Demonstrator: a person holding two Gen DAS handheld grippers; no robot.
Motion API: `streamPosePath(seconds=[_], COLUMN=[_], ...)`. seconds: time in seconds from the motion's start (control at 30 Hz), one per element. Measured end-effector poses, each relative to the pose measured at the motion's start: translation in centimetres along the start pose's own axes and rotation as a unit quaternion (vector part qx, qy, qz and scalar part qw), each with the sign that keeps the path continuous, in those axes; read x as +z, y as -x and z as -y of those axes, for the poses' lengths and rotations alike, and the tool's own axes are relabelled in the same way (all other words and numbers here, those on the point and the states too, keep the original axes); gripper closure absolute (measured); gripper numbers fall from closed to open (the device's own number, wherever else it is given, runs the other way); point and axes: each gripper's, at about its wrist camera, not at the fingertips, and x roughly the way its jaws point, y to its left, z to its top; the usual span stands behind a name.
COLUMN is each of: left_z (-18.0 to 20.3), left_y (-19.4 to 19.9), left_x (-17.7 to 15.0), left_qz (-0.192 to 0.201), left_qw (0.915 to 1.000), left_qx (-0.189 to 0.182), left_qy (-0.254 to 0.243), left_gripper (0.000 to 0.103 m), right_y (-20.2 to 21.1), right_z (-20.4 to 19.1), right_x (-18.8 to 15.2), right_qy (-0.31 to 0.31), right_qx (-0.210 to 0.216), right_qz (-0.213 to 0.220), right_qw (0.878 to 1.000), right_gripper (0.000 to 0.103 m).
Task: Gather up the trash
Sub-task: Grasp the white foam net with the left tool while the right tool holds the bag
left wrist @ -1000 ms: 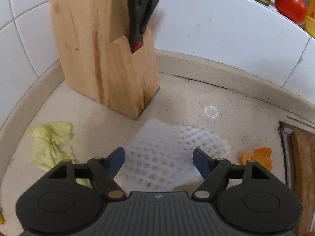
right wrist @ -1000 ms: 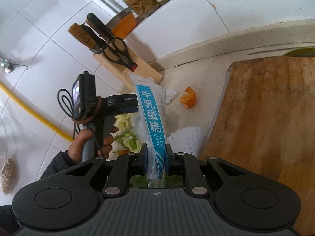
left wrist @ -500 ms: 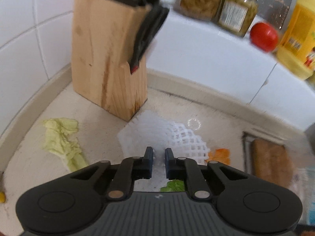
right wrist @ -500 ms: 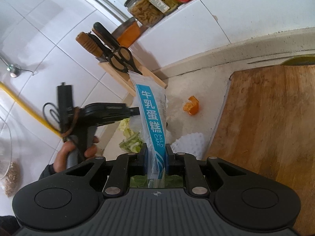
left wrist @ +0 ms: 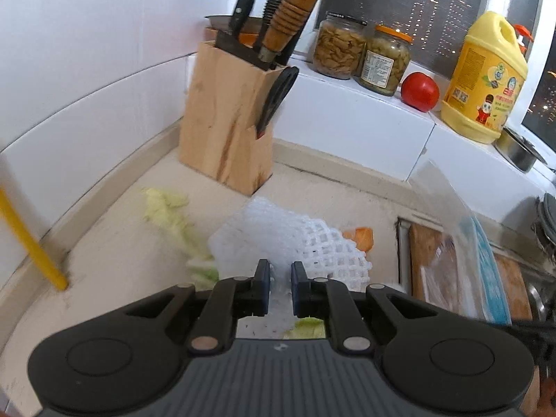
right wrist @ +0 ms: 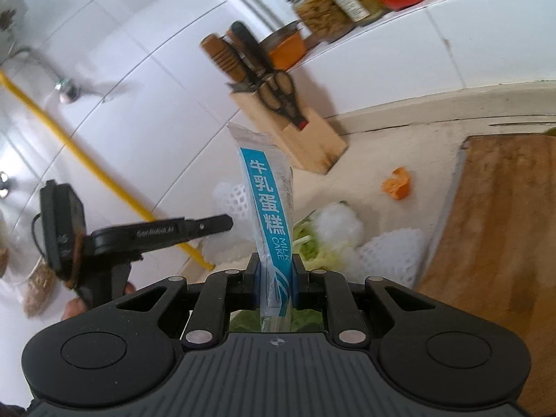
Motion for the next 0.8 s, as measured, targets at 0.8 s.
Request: streamPosePath(seconds=[0.8], left_z=[-2.9], left_y=[10.4], left_x=[-8.2], left_qz=[0.035], left_qw=[0.9965], left_qx=[0.065], left_qy=[0.039], left_gripper=[0.093], right_y=[-3.1], right_z=[-7.5], right_x=[-3.5], right_qy=[0.075], right_qx=[0.046], right_qz=[-0.058], right_qw=[0.994], right_gripper=[0.082])
